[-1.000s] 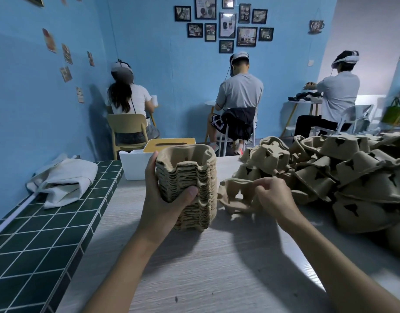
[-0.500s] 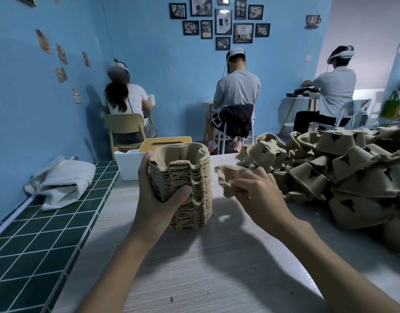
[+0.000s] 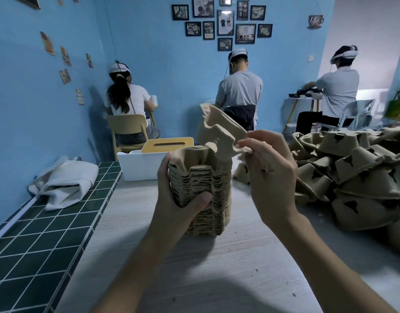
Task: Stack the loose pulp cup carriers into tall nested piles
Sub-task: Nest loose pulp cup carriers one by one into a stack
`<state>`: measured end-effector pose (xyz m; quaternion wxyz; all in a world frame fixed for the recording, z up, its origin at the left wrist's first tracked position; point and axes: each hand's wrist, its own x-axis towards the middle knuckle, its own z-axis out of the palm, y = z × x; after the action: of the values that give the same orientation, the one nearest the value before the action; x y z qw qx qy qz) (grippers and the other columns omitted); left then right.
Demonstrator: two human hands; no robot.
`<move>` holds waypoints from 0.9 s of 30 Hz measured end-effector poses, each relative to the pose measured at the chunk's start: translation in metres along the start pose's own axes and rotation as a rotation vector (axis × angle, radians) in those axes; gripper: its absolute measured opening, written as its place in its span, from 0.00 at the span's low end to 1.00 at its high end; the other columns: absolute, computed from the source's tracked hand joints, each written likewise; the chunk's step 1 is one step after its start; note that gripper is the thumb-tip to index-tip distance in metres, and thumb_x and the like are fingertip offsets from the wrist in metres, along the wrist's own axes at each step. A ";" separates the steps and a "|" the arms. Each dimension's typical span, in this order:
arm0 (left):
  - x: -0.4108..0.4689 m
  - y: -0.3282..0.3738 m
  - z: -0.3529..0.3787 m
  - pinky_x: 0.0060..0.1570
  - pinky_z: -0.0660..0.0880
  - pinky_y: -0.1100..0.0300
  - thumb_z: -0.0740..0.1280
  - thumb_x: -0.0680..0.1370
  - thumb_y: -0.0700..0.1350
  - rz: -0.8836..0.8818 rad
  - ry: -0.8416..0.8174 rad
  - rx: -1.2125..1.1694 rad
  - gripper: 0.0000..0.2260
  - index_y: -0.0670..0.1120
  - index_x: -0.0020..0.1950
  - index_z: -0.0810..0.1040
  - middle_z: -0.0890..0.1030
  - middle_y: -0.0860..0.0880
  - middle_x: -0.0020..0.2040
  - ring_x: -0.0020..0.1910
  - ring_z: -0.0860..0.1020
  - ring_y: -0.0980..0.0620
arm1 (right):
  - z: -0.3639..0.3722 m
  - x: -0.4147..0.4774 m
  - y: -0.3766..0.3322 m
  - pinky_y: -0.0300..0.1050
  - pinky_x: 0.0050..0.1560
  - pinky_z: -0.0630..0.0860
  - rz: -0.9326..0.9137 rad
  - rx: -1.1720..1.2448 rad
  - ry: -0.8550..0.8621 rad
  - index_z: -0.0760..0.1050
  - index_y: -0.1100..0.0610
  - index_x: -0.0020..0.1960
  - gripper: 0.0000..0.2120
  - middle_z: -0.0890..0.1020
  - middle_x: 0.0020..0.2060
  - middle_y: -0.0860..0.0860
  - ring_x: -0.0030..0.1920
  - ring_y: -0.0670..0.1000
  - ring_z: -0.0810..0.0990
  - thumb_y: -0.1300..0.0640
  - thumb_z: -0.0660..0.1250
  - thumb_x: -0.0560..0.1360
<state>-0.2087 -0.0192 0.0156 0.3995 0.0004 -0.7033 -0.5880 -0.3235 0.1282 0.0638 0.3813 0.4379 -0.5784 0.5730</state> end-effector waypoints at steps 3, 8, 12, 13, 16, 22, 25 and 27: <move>0.000 0.001 0.005 0.52 0.79 0.62 0.78 0.65 0.51 0.009 -0.014 0.006 0.42 0.62 0.72 0.58 0.81 0.60 0.61 0.59 0.81 0.56 | 0.008 0.004 -0.009 0.52 0.53 0.77 -0.029 0.003 -0.045 0.82 0.62 0.54 0.13 0.79 0.53 0.58 0.56 0.54 0.78 0.72 0.64 0.74; -0.001 0.002 0.005 0.54 0.79 0.59 0.77 0.67 0.50 0.022 -0.021 0.005 0.45 0.58 0.77 0.55 0.80 0.58 0.63 0.62 0.80 0.53 | 0.007 -0.002 -0.016 0.49 0.65 0.73 0.029 0.108 -0.247 0.74 0.63 0.67 0.26 0.76 0.63 0.55 0.65 0.51 0.74 0.68 0.55 0.71; -0.003 0.004 0.005 0.52 0.79 0.62 0.77 0.65 0.52 -0.003 -0.027 -0.004 0.47 0.64 0.75 0.51 0.81 0.63 0.60 0.59 0.81 0.57 | 0.005 -0.005 -0.018 0.46 0.63 0.73 0.077 0.159 -0.240 0.74 0.62 0.67 0.19 0.77 0.61 0.53 0.64 0.50 0.75 0.66 0.61 0.77; -0.003 0.005 0.005 0.52 0.78 0.63 0.77 0.65 0.52 -0.007 -0.030 -0.004 0.48 0.63 0.75 0.50 0.81 0.64 0.60 0.59 0.81 0.58 | 0.005 -0.004 -0.018 0.48 0.63 0.74 0.076 0.159 -0.234 0.74 0.62 0.66 0.17 0.77 0.61 0.53 0.64 0.50 0.75 0.64 0.63 0.77; -0.004 0.005 0.005 0.53 0.78 0.64 0.76 0.65 0.52 -0.005 -0.047 0.008 0.49 0.60 0.77 0.48 0.80 0.67 0.59 0.59 0.80 0.60 | 0.006 -0.005 -0.017 0.52 0.63 0.74 0.076 0.178 -0.229 0.75 0.61 0.64 0.16 0.76 0.61 0.54 0.64 0.51 0.75 0.61 0.65 0.77; 0.002 0.017 -0.007 0.58 0.80 0.49 0.80 0.63 0.52 -0.034 -0.125 0.028 0.56 0.70 0.77 0.43 0.74 0.48 0.70 0.66 0.78 0.52 | 0.008 -0.010 -0.019 0.47 0.71 0.67 0.226 0.296 -0.299 0.63 0.53 0.71 0.27 0.71 0.68 0.51 0.71 0.49 0.69 0.53 0.69 0.75; 0.009 0.028 -0.012 0.63 0.76 0.49 0.74 0.68 0.57 0.002 -0.116 0.040 0.46 0.72 0.75 0.47 0.71 0.48 0.71 0.69 0.74 0.53 | 0.008 -0.010 -0.018 0.35 0.69 0.63 0.093 0.160 -0.359 0.64 0.54 0.74 0.28 0.69 0.70 0.52 0.71 0.42 0.66 0.56 0.69 0.77; 0.014 0.033 -0.011 0.66 0.73 0.55 0.68 0.73 0.59 0.050 -0.090 0.024 0.38 0.68 0.77 0.51 0.71 0.48 0.72 0.71 0.71 0.55 | 0.009 -0.009 -0.017 0.37 0.69 0.65 0.090 0.152 -0.341 0.66 0.57 0.72 0.25 0.69 0.69 0.53 0.70 0.44 0.67 0.56 0.68 0.77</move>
<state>-0.1961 -0.0248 0.0509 0.3820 -0.0386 -0.7274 -0.5688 -0.3041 0.1209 0.0600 0.2177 0.5299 -0.6085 0.5492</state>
